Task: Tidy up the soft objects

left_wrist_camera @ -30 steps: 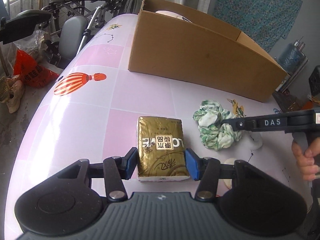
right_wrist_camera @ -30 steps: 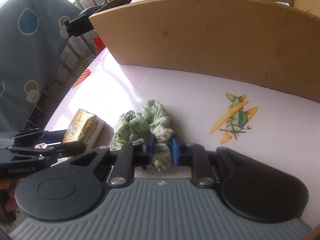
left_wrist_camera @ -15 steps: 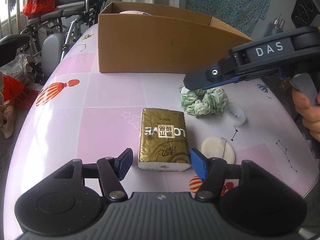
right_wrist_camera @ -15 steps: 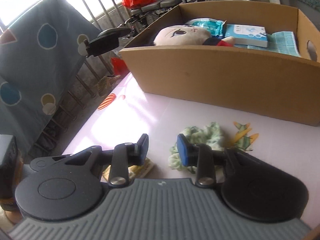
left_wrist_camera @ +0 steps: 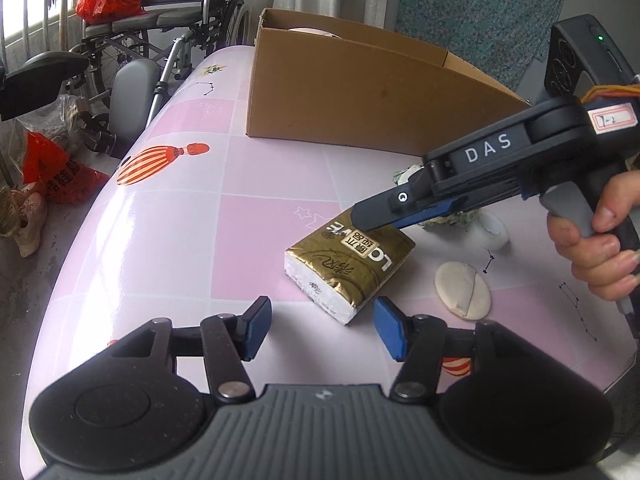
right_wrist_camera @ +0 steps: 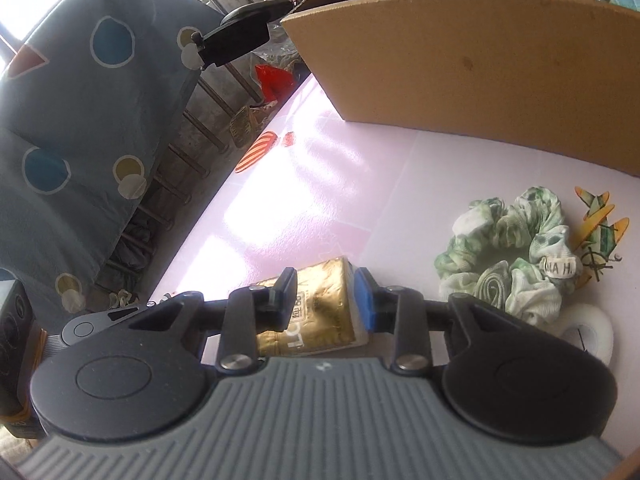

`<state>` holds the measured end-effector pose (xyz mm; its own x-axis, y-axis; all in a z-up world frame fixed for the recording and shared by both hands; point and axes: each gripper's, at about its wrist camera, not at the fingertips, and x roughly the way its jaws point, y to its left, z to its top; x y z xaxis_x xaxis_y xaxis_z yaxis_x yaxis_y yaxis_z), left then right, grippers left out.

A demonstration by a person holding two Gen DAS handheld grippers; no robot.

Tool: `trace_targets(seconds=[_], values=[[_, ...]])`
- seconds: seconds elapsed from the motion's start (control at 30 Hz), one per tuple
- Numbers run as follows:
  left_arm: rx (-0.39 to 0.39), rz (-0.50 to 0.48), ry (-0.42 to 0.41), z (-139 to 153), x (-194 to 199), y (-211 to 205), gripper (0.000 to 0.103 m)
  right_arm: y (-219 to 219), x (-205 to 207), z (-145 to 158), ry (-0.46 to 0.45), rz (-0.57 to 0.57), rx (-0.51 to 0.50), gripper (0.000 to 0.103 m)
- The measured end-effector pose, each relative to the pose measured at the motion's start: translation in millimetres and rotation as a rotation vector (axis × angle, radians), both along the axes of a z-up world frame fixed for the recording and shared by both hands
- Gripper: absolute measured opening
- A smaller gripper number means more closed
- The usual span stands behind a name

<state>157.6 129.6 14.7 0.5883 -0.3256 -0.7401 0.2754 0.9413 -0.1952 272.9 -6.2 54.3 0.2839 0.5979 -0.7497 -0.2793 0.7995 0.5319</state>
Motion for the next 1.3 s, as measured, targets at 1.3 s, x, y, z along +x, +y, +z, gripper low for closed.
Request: trace_targets(seconds=[1.3], values=[[0.314,-0.606,-0.007,61,347,-248,0.05,-224,233,44,-0.077,-0.392,-0.081,0.03]])
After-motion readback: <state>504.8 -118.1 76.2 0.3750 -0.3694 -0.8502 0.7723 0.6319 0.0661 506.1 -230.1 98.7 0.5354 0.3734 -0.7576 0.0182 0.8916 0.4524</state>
